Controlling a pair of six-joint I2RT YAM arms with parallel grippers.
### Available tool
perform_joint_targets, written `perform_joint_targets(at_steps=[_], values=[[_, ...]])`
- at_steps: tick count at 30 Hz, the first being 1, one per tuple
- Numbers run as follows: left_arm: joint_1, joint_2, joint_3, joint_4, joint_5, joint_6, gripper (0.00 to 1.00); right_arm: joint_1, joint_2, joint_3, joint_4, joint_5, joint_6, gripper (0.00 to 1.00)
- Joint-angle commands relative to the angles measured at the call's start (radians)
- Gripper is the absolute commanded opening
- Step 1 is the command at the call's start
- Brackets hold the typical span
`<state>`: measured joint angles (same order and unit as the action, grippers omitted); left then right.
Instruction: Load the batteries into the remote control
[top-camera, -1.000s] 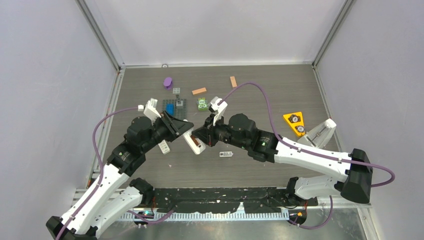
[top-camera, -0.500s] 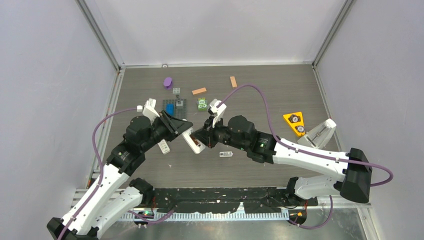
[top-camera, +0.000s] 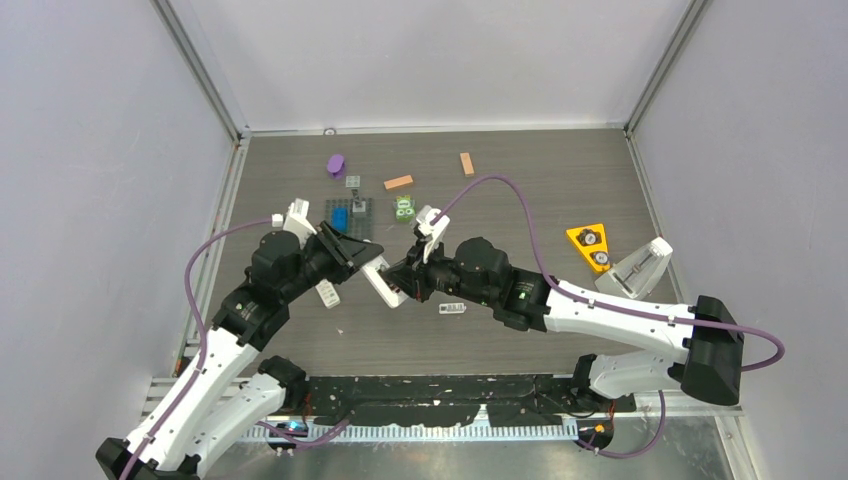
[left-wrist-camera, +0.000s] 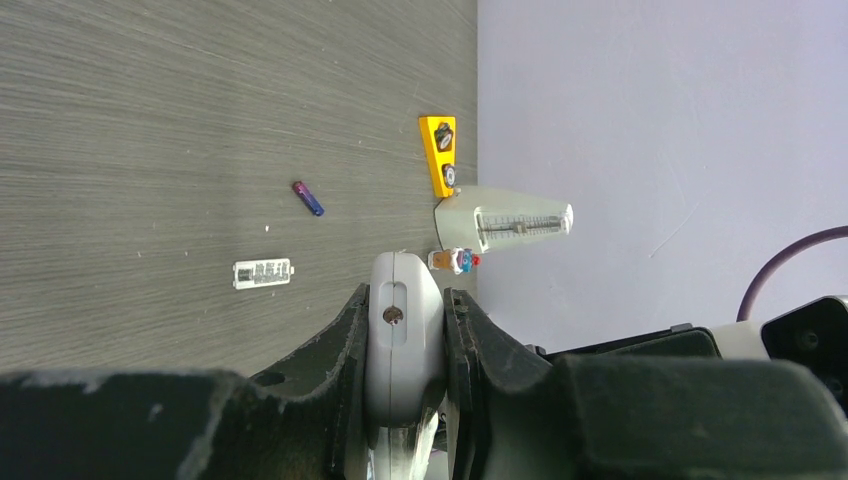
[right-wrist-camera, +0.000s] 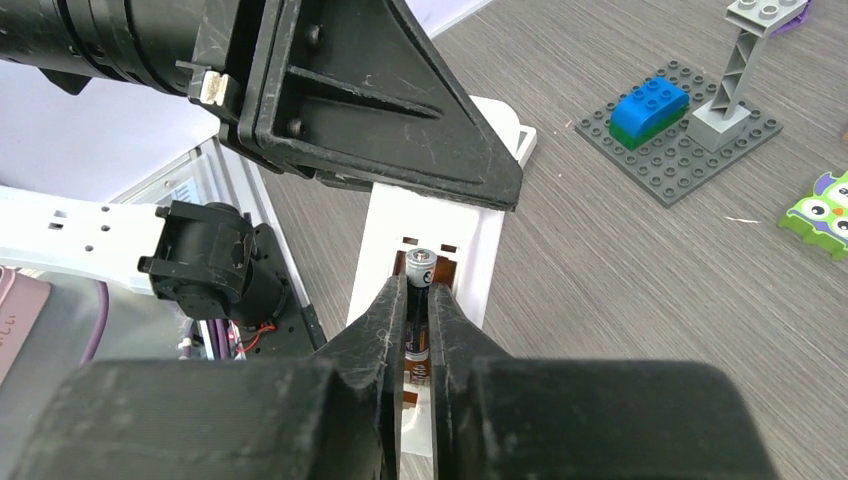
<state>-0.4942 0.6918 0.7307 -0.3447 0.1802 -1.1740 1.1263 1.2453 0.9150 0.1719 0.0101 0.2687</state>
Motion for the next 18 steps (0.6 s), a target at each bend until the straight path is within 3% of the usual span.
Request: perform_joint_targets(at_steps=[1, 18], values=[[0.005, -0.01, 0.015, 0.08, 0.046, -0.036, 0.0, 0.005, -0.015, -0.012, -0.029, 0.014, -0.04, 0.14], [0.005, 0.038, 0.024, 0.095, 0.121, 0.017, 0.0, 0.004, 0.0, 0.013, -0.018, 0.017, -0.12, 0.12]])
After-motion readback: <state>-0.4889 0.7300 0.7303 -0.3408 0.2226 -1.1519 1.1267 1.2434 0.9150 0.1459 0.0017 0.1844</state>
